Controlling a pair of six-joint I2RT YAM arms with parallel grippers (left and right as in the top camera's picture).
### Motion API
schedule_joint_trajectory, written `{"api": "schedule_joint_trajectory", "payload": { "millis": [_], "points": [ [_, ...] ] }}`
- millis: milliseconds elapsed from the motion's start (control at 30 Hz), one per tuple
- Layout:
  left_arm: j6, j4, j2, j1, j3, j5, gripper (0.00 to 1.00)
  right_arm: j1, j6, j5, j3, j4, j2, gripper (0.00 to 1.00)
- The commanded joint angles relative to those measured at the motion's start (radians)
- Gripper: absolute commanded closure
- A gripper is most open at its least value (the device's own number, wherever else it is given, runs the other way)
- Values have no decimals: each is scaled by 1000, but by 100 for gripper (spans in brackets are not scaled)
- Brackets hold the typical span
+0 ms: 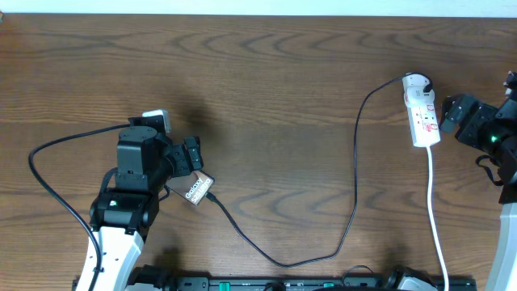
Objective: Plug charger to phone and switch on socket
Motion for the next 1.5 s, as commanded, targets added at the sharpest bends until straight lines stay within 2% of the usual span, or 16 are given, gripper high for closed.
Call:
{"api": "schedule_joint_trajectory", "payload": {
  "millis": [0, 333, 467, 633, 767, 1000, 1200, 1267, 1467],
  "points": [
    [-9, -2, 1, -2, 22, -9, 7, -3, 11, 8, -4, -5, -2, 1],
    [3, -26, -39, -30, 21, -21, 7, -3, 11, 8, -4, -5, -1, 1],
    [3, -58, -113, -29, 5, -21, 6, -3, 11, 7, -4, -5, -1, 1],
    [3, -27, -280, -29, -84, -71, 7, -3, 11, 8, -4, -5, -1, 1],
    [3, 129, -449, -29, -200, -84, 6, -3, 11, 7, -4, -5, -1, 1],
    [3, 587, -731, -29, -455, -76, 6, -3, 11, 8, -4, -5, -1, 1],
    [33, 869, -875, -23, -658, -76, 7, -3, 11, 8, -4, -5, -1, 1],
    [32, 867, -908, -8, -695, -75, 7, -3, 11, 7, -4, -5, -1, 1],
    [33, 638, -972, 77, -693, -49, 6, -3, 11, 8, -4, -5, -1, 1]
  ]
}}
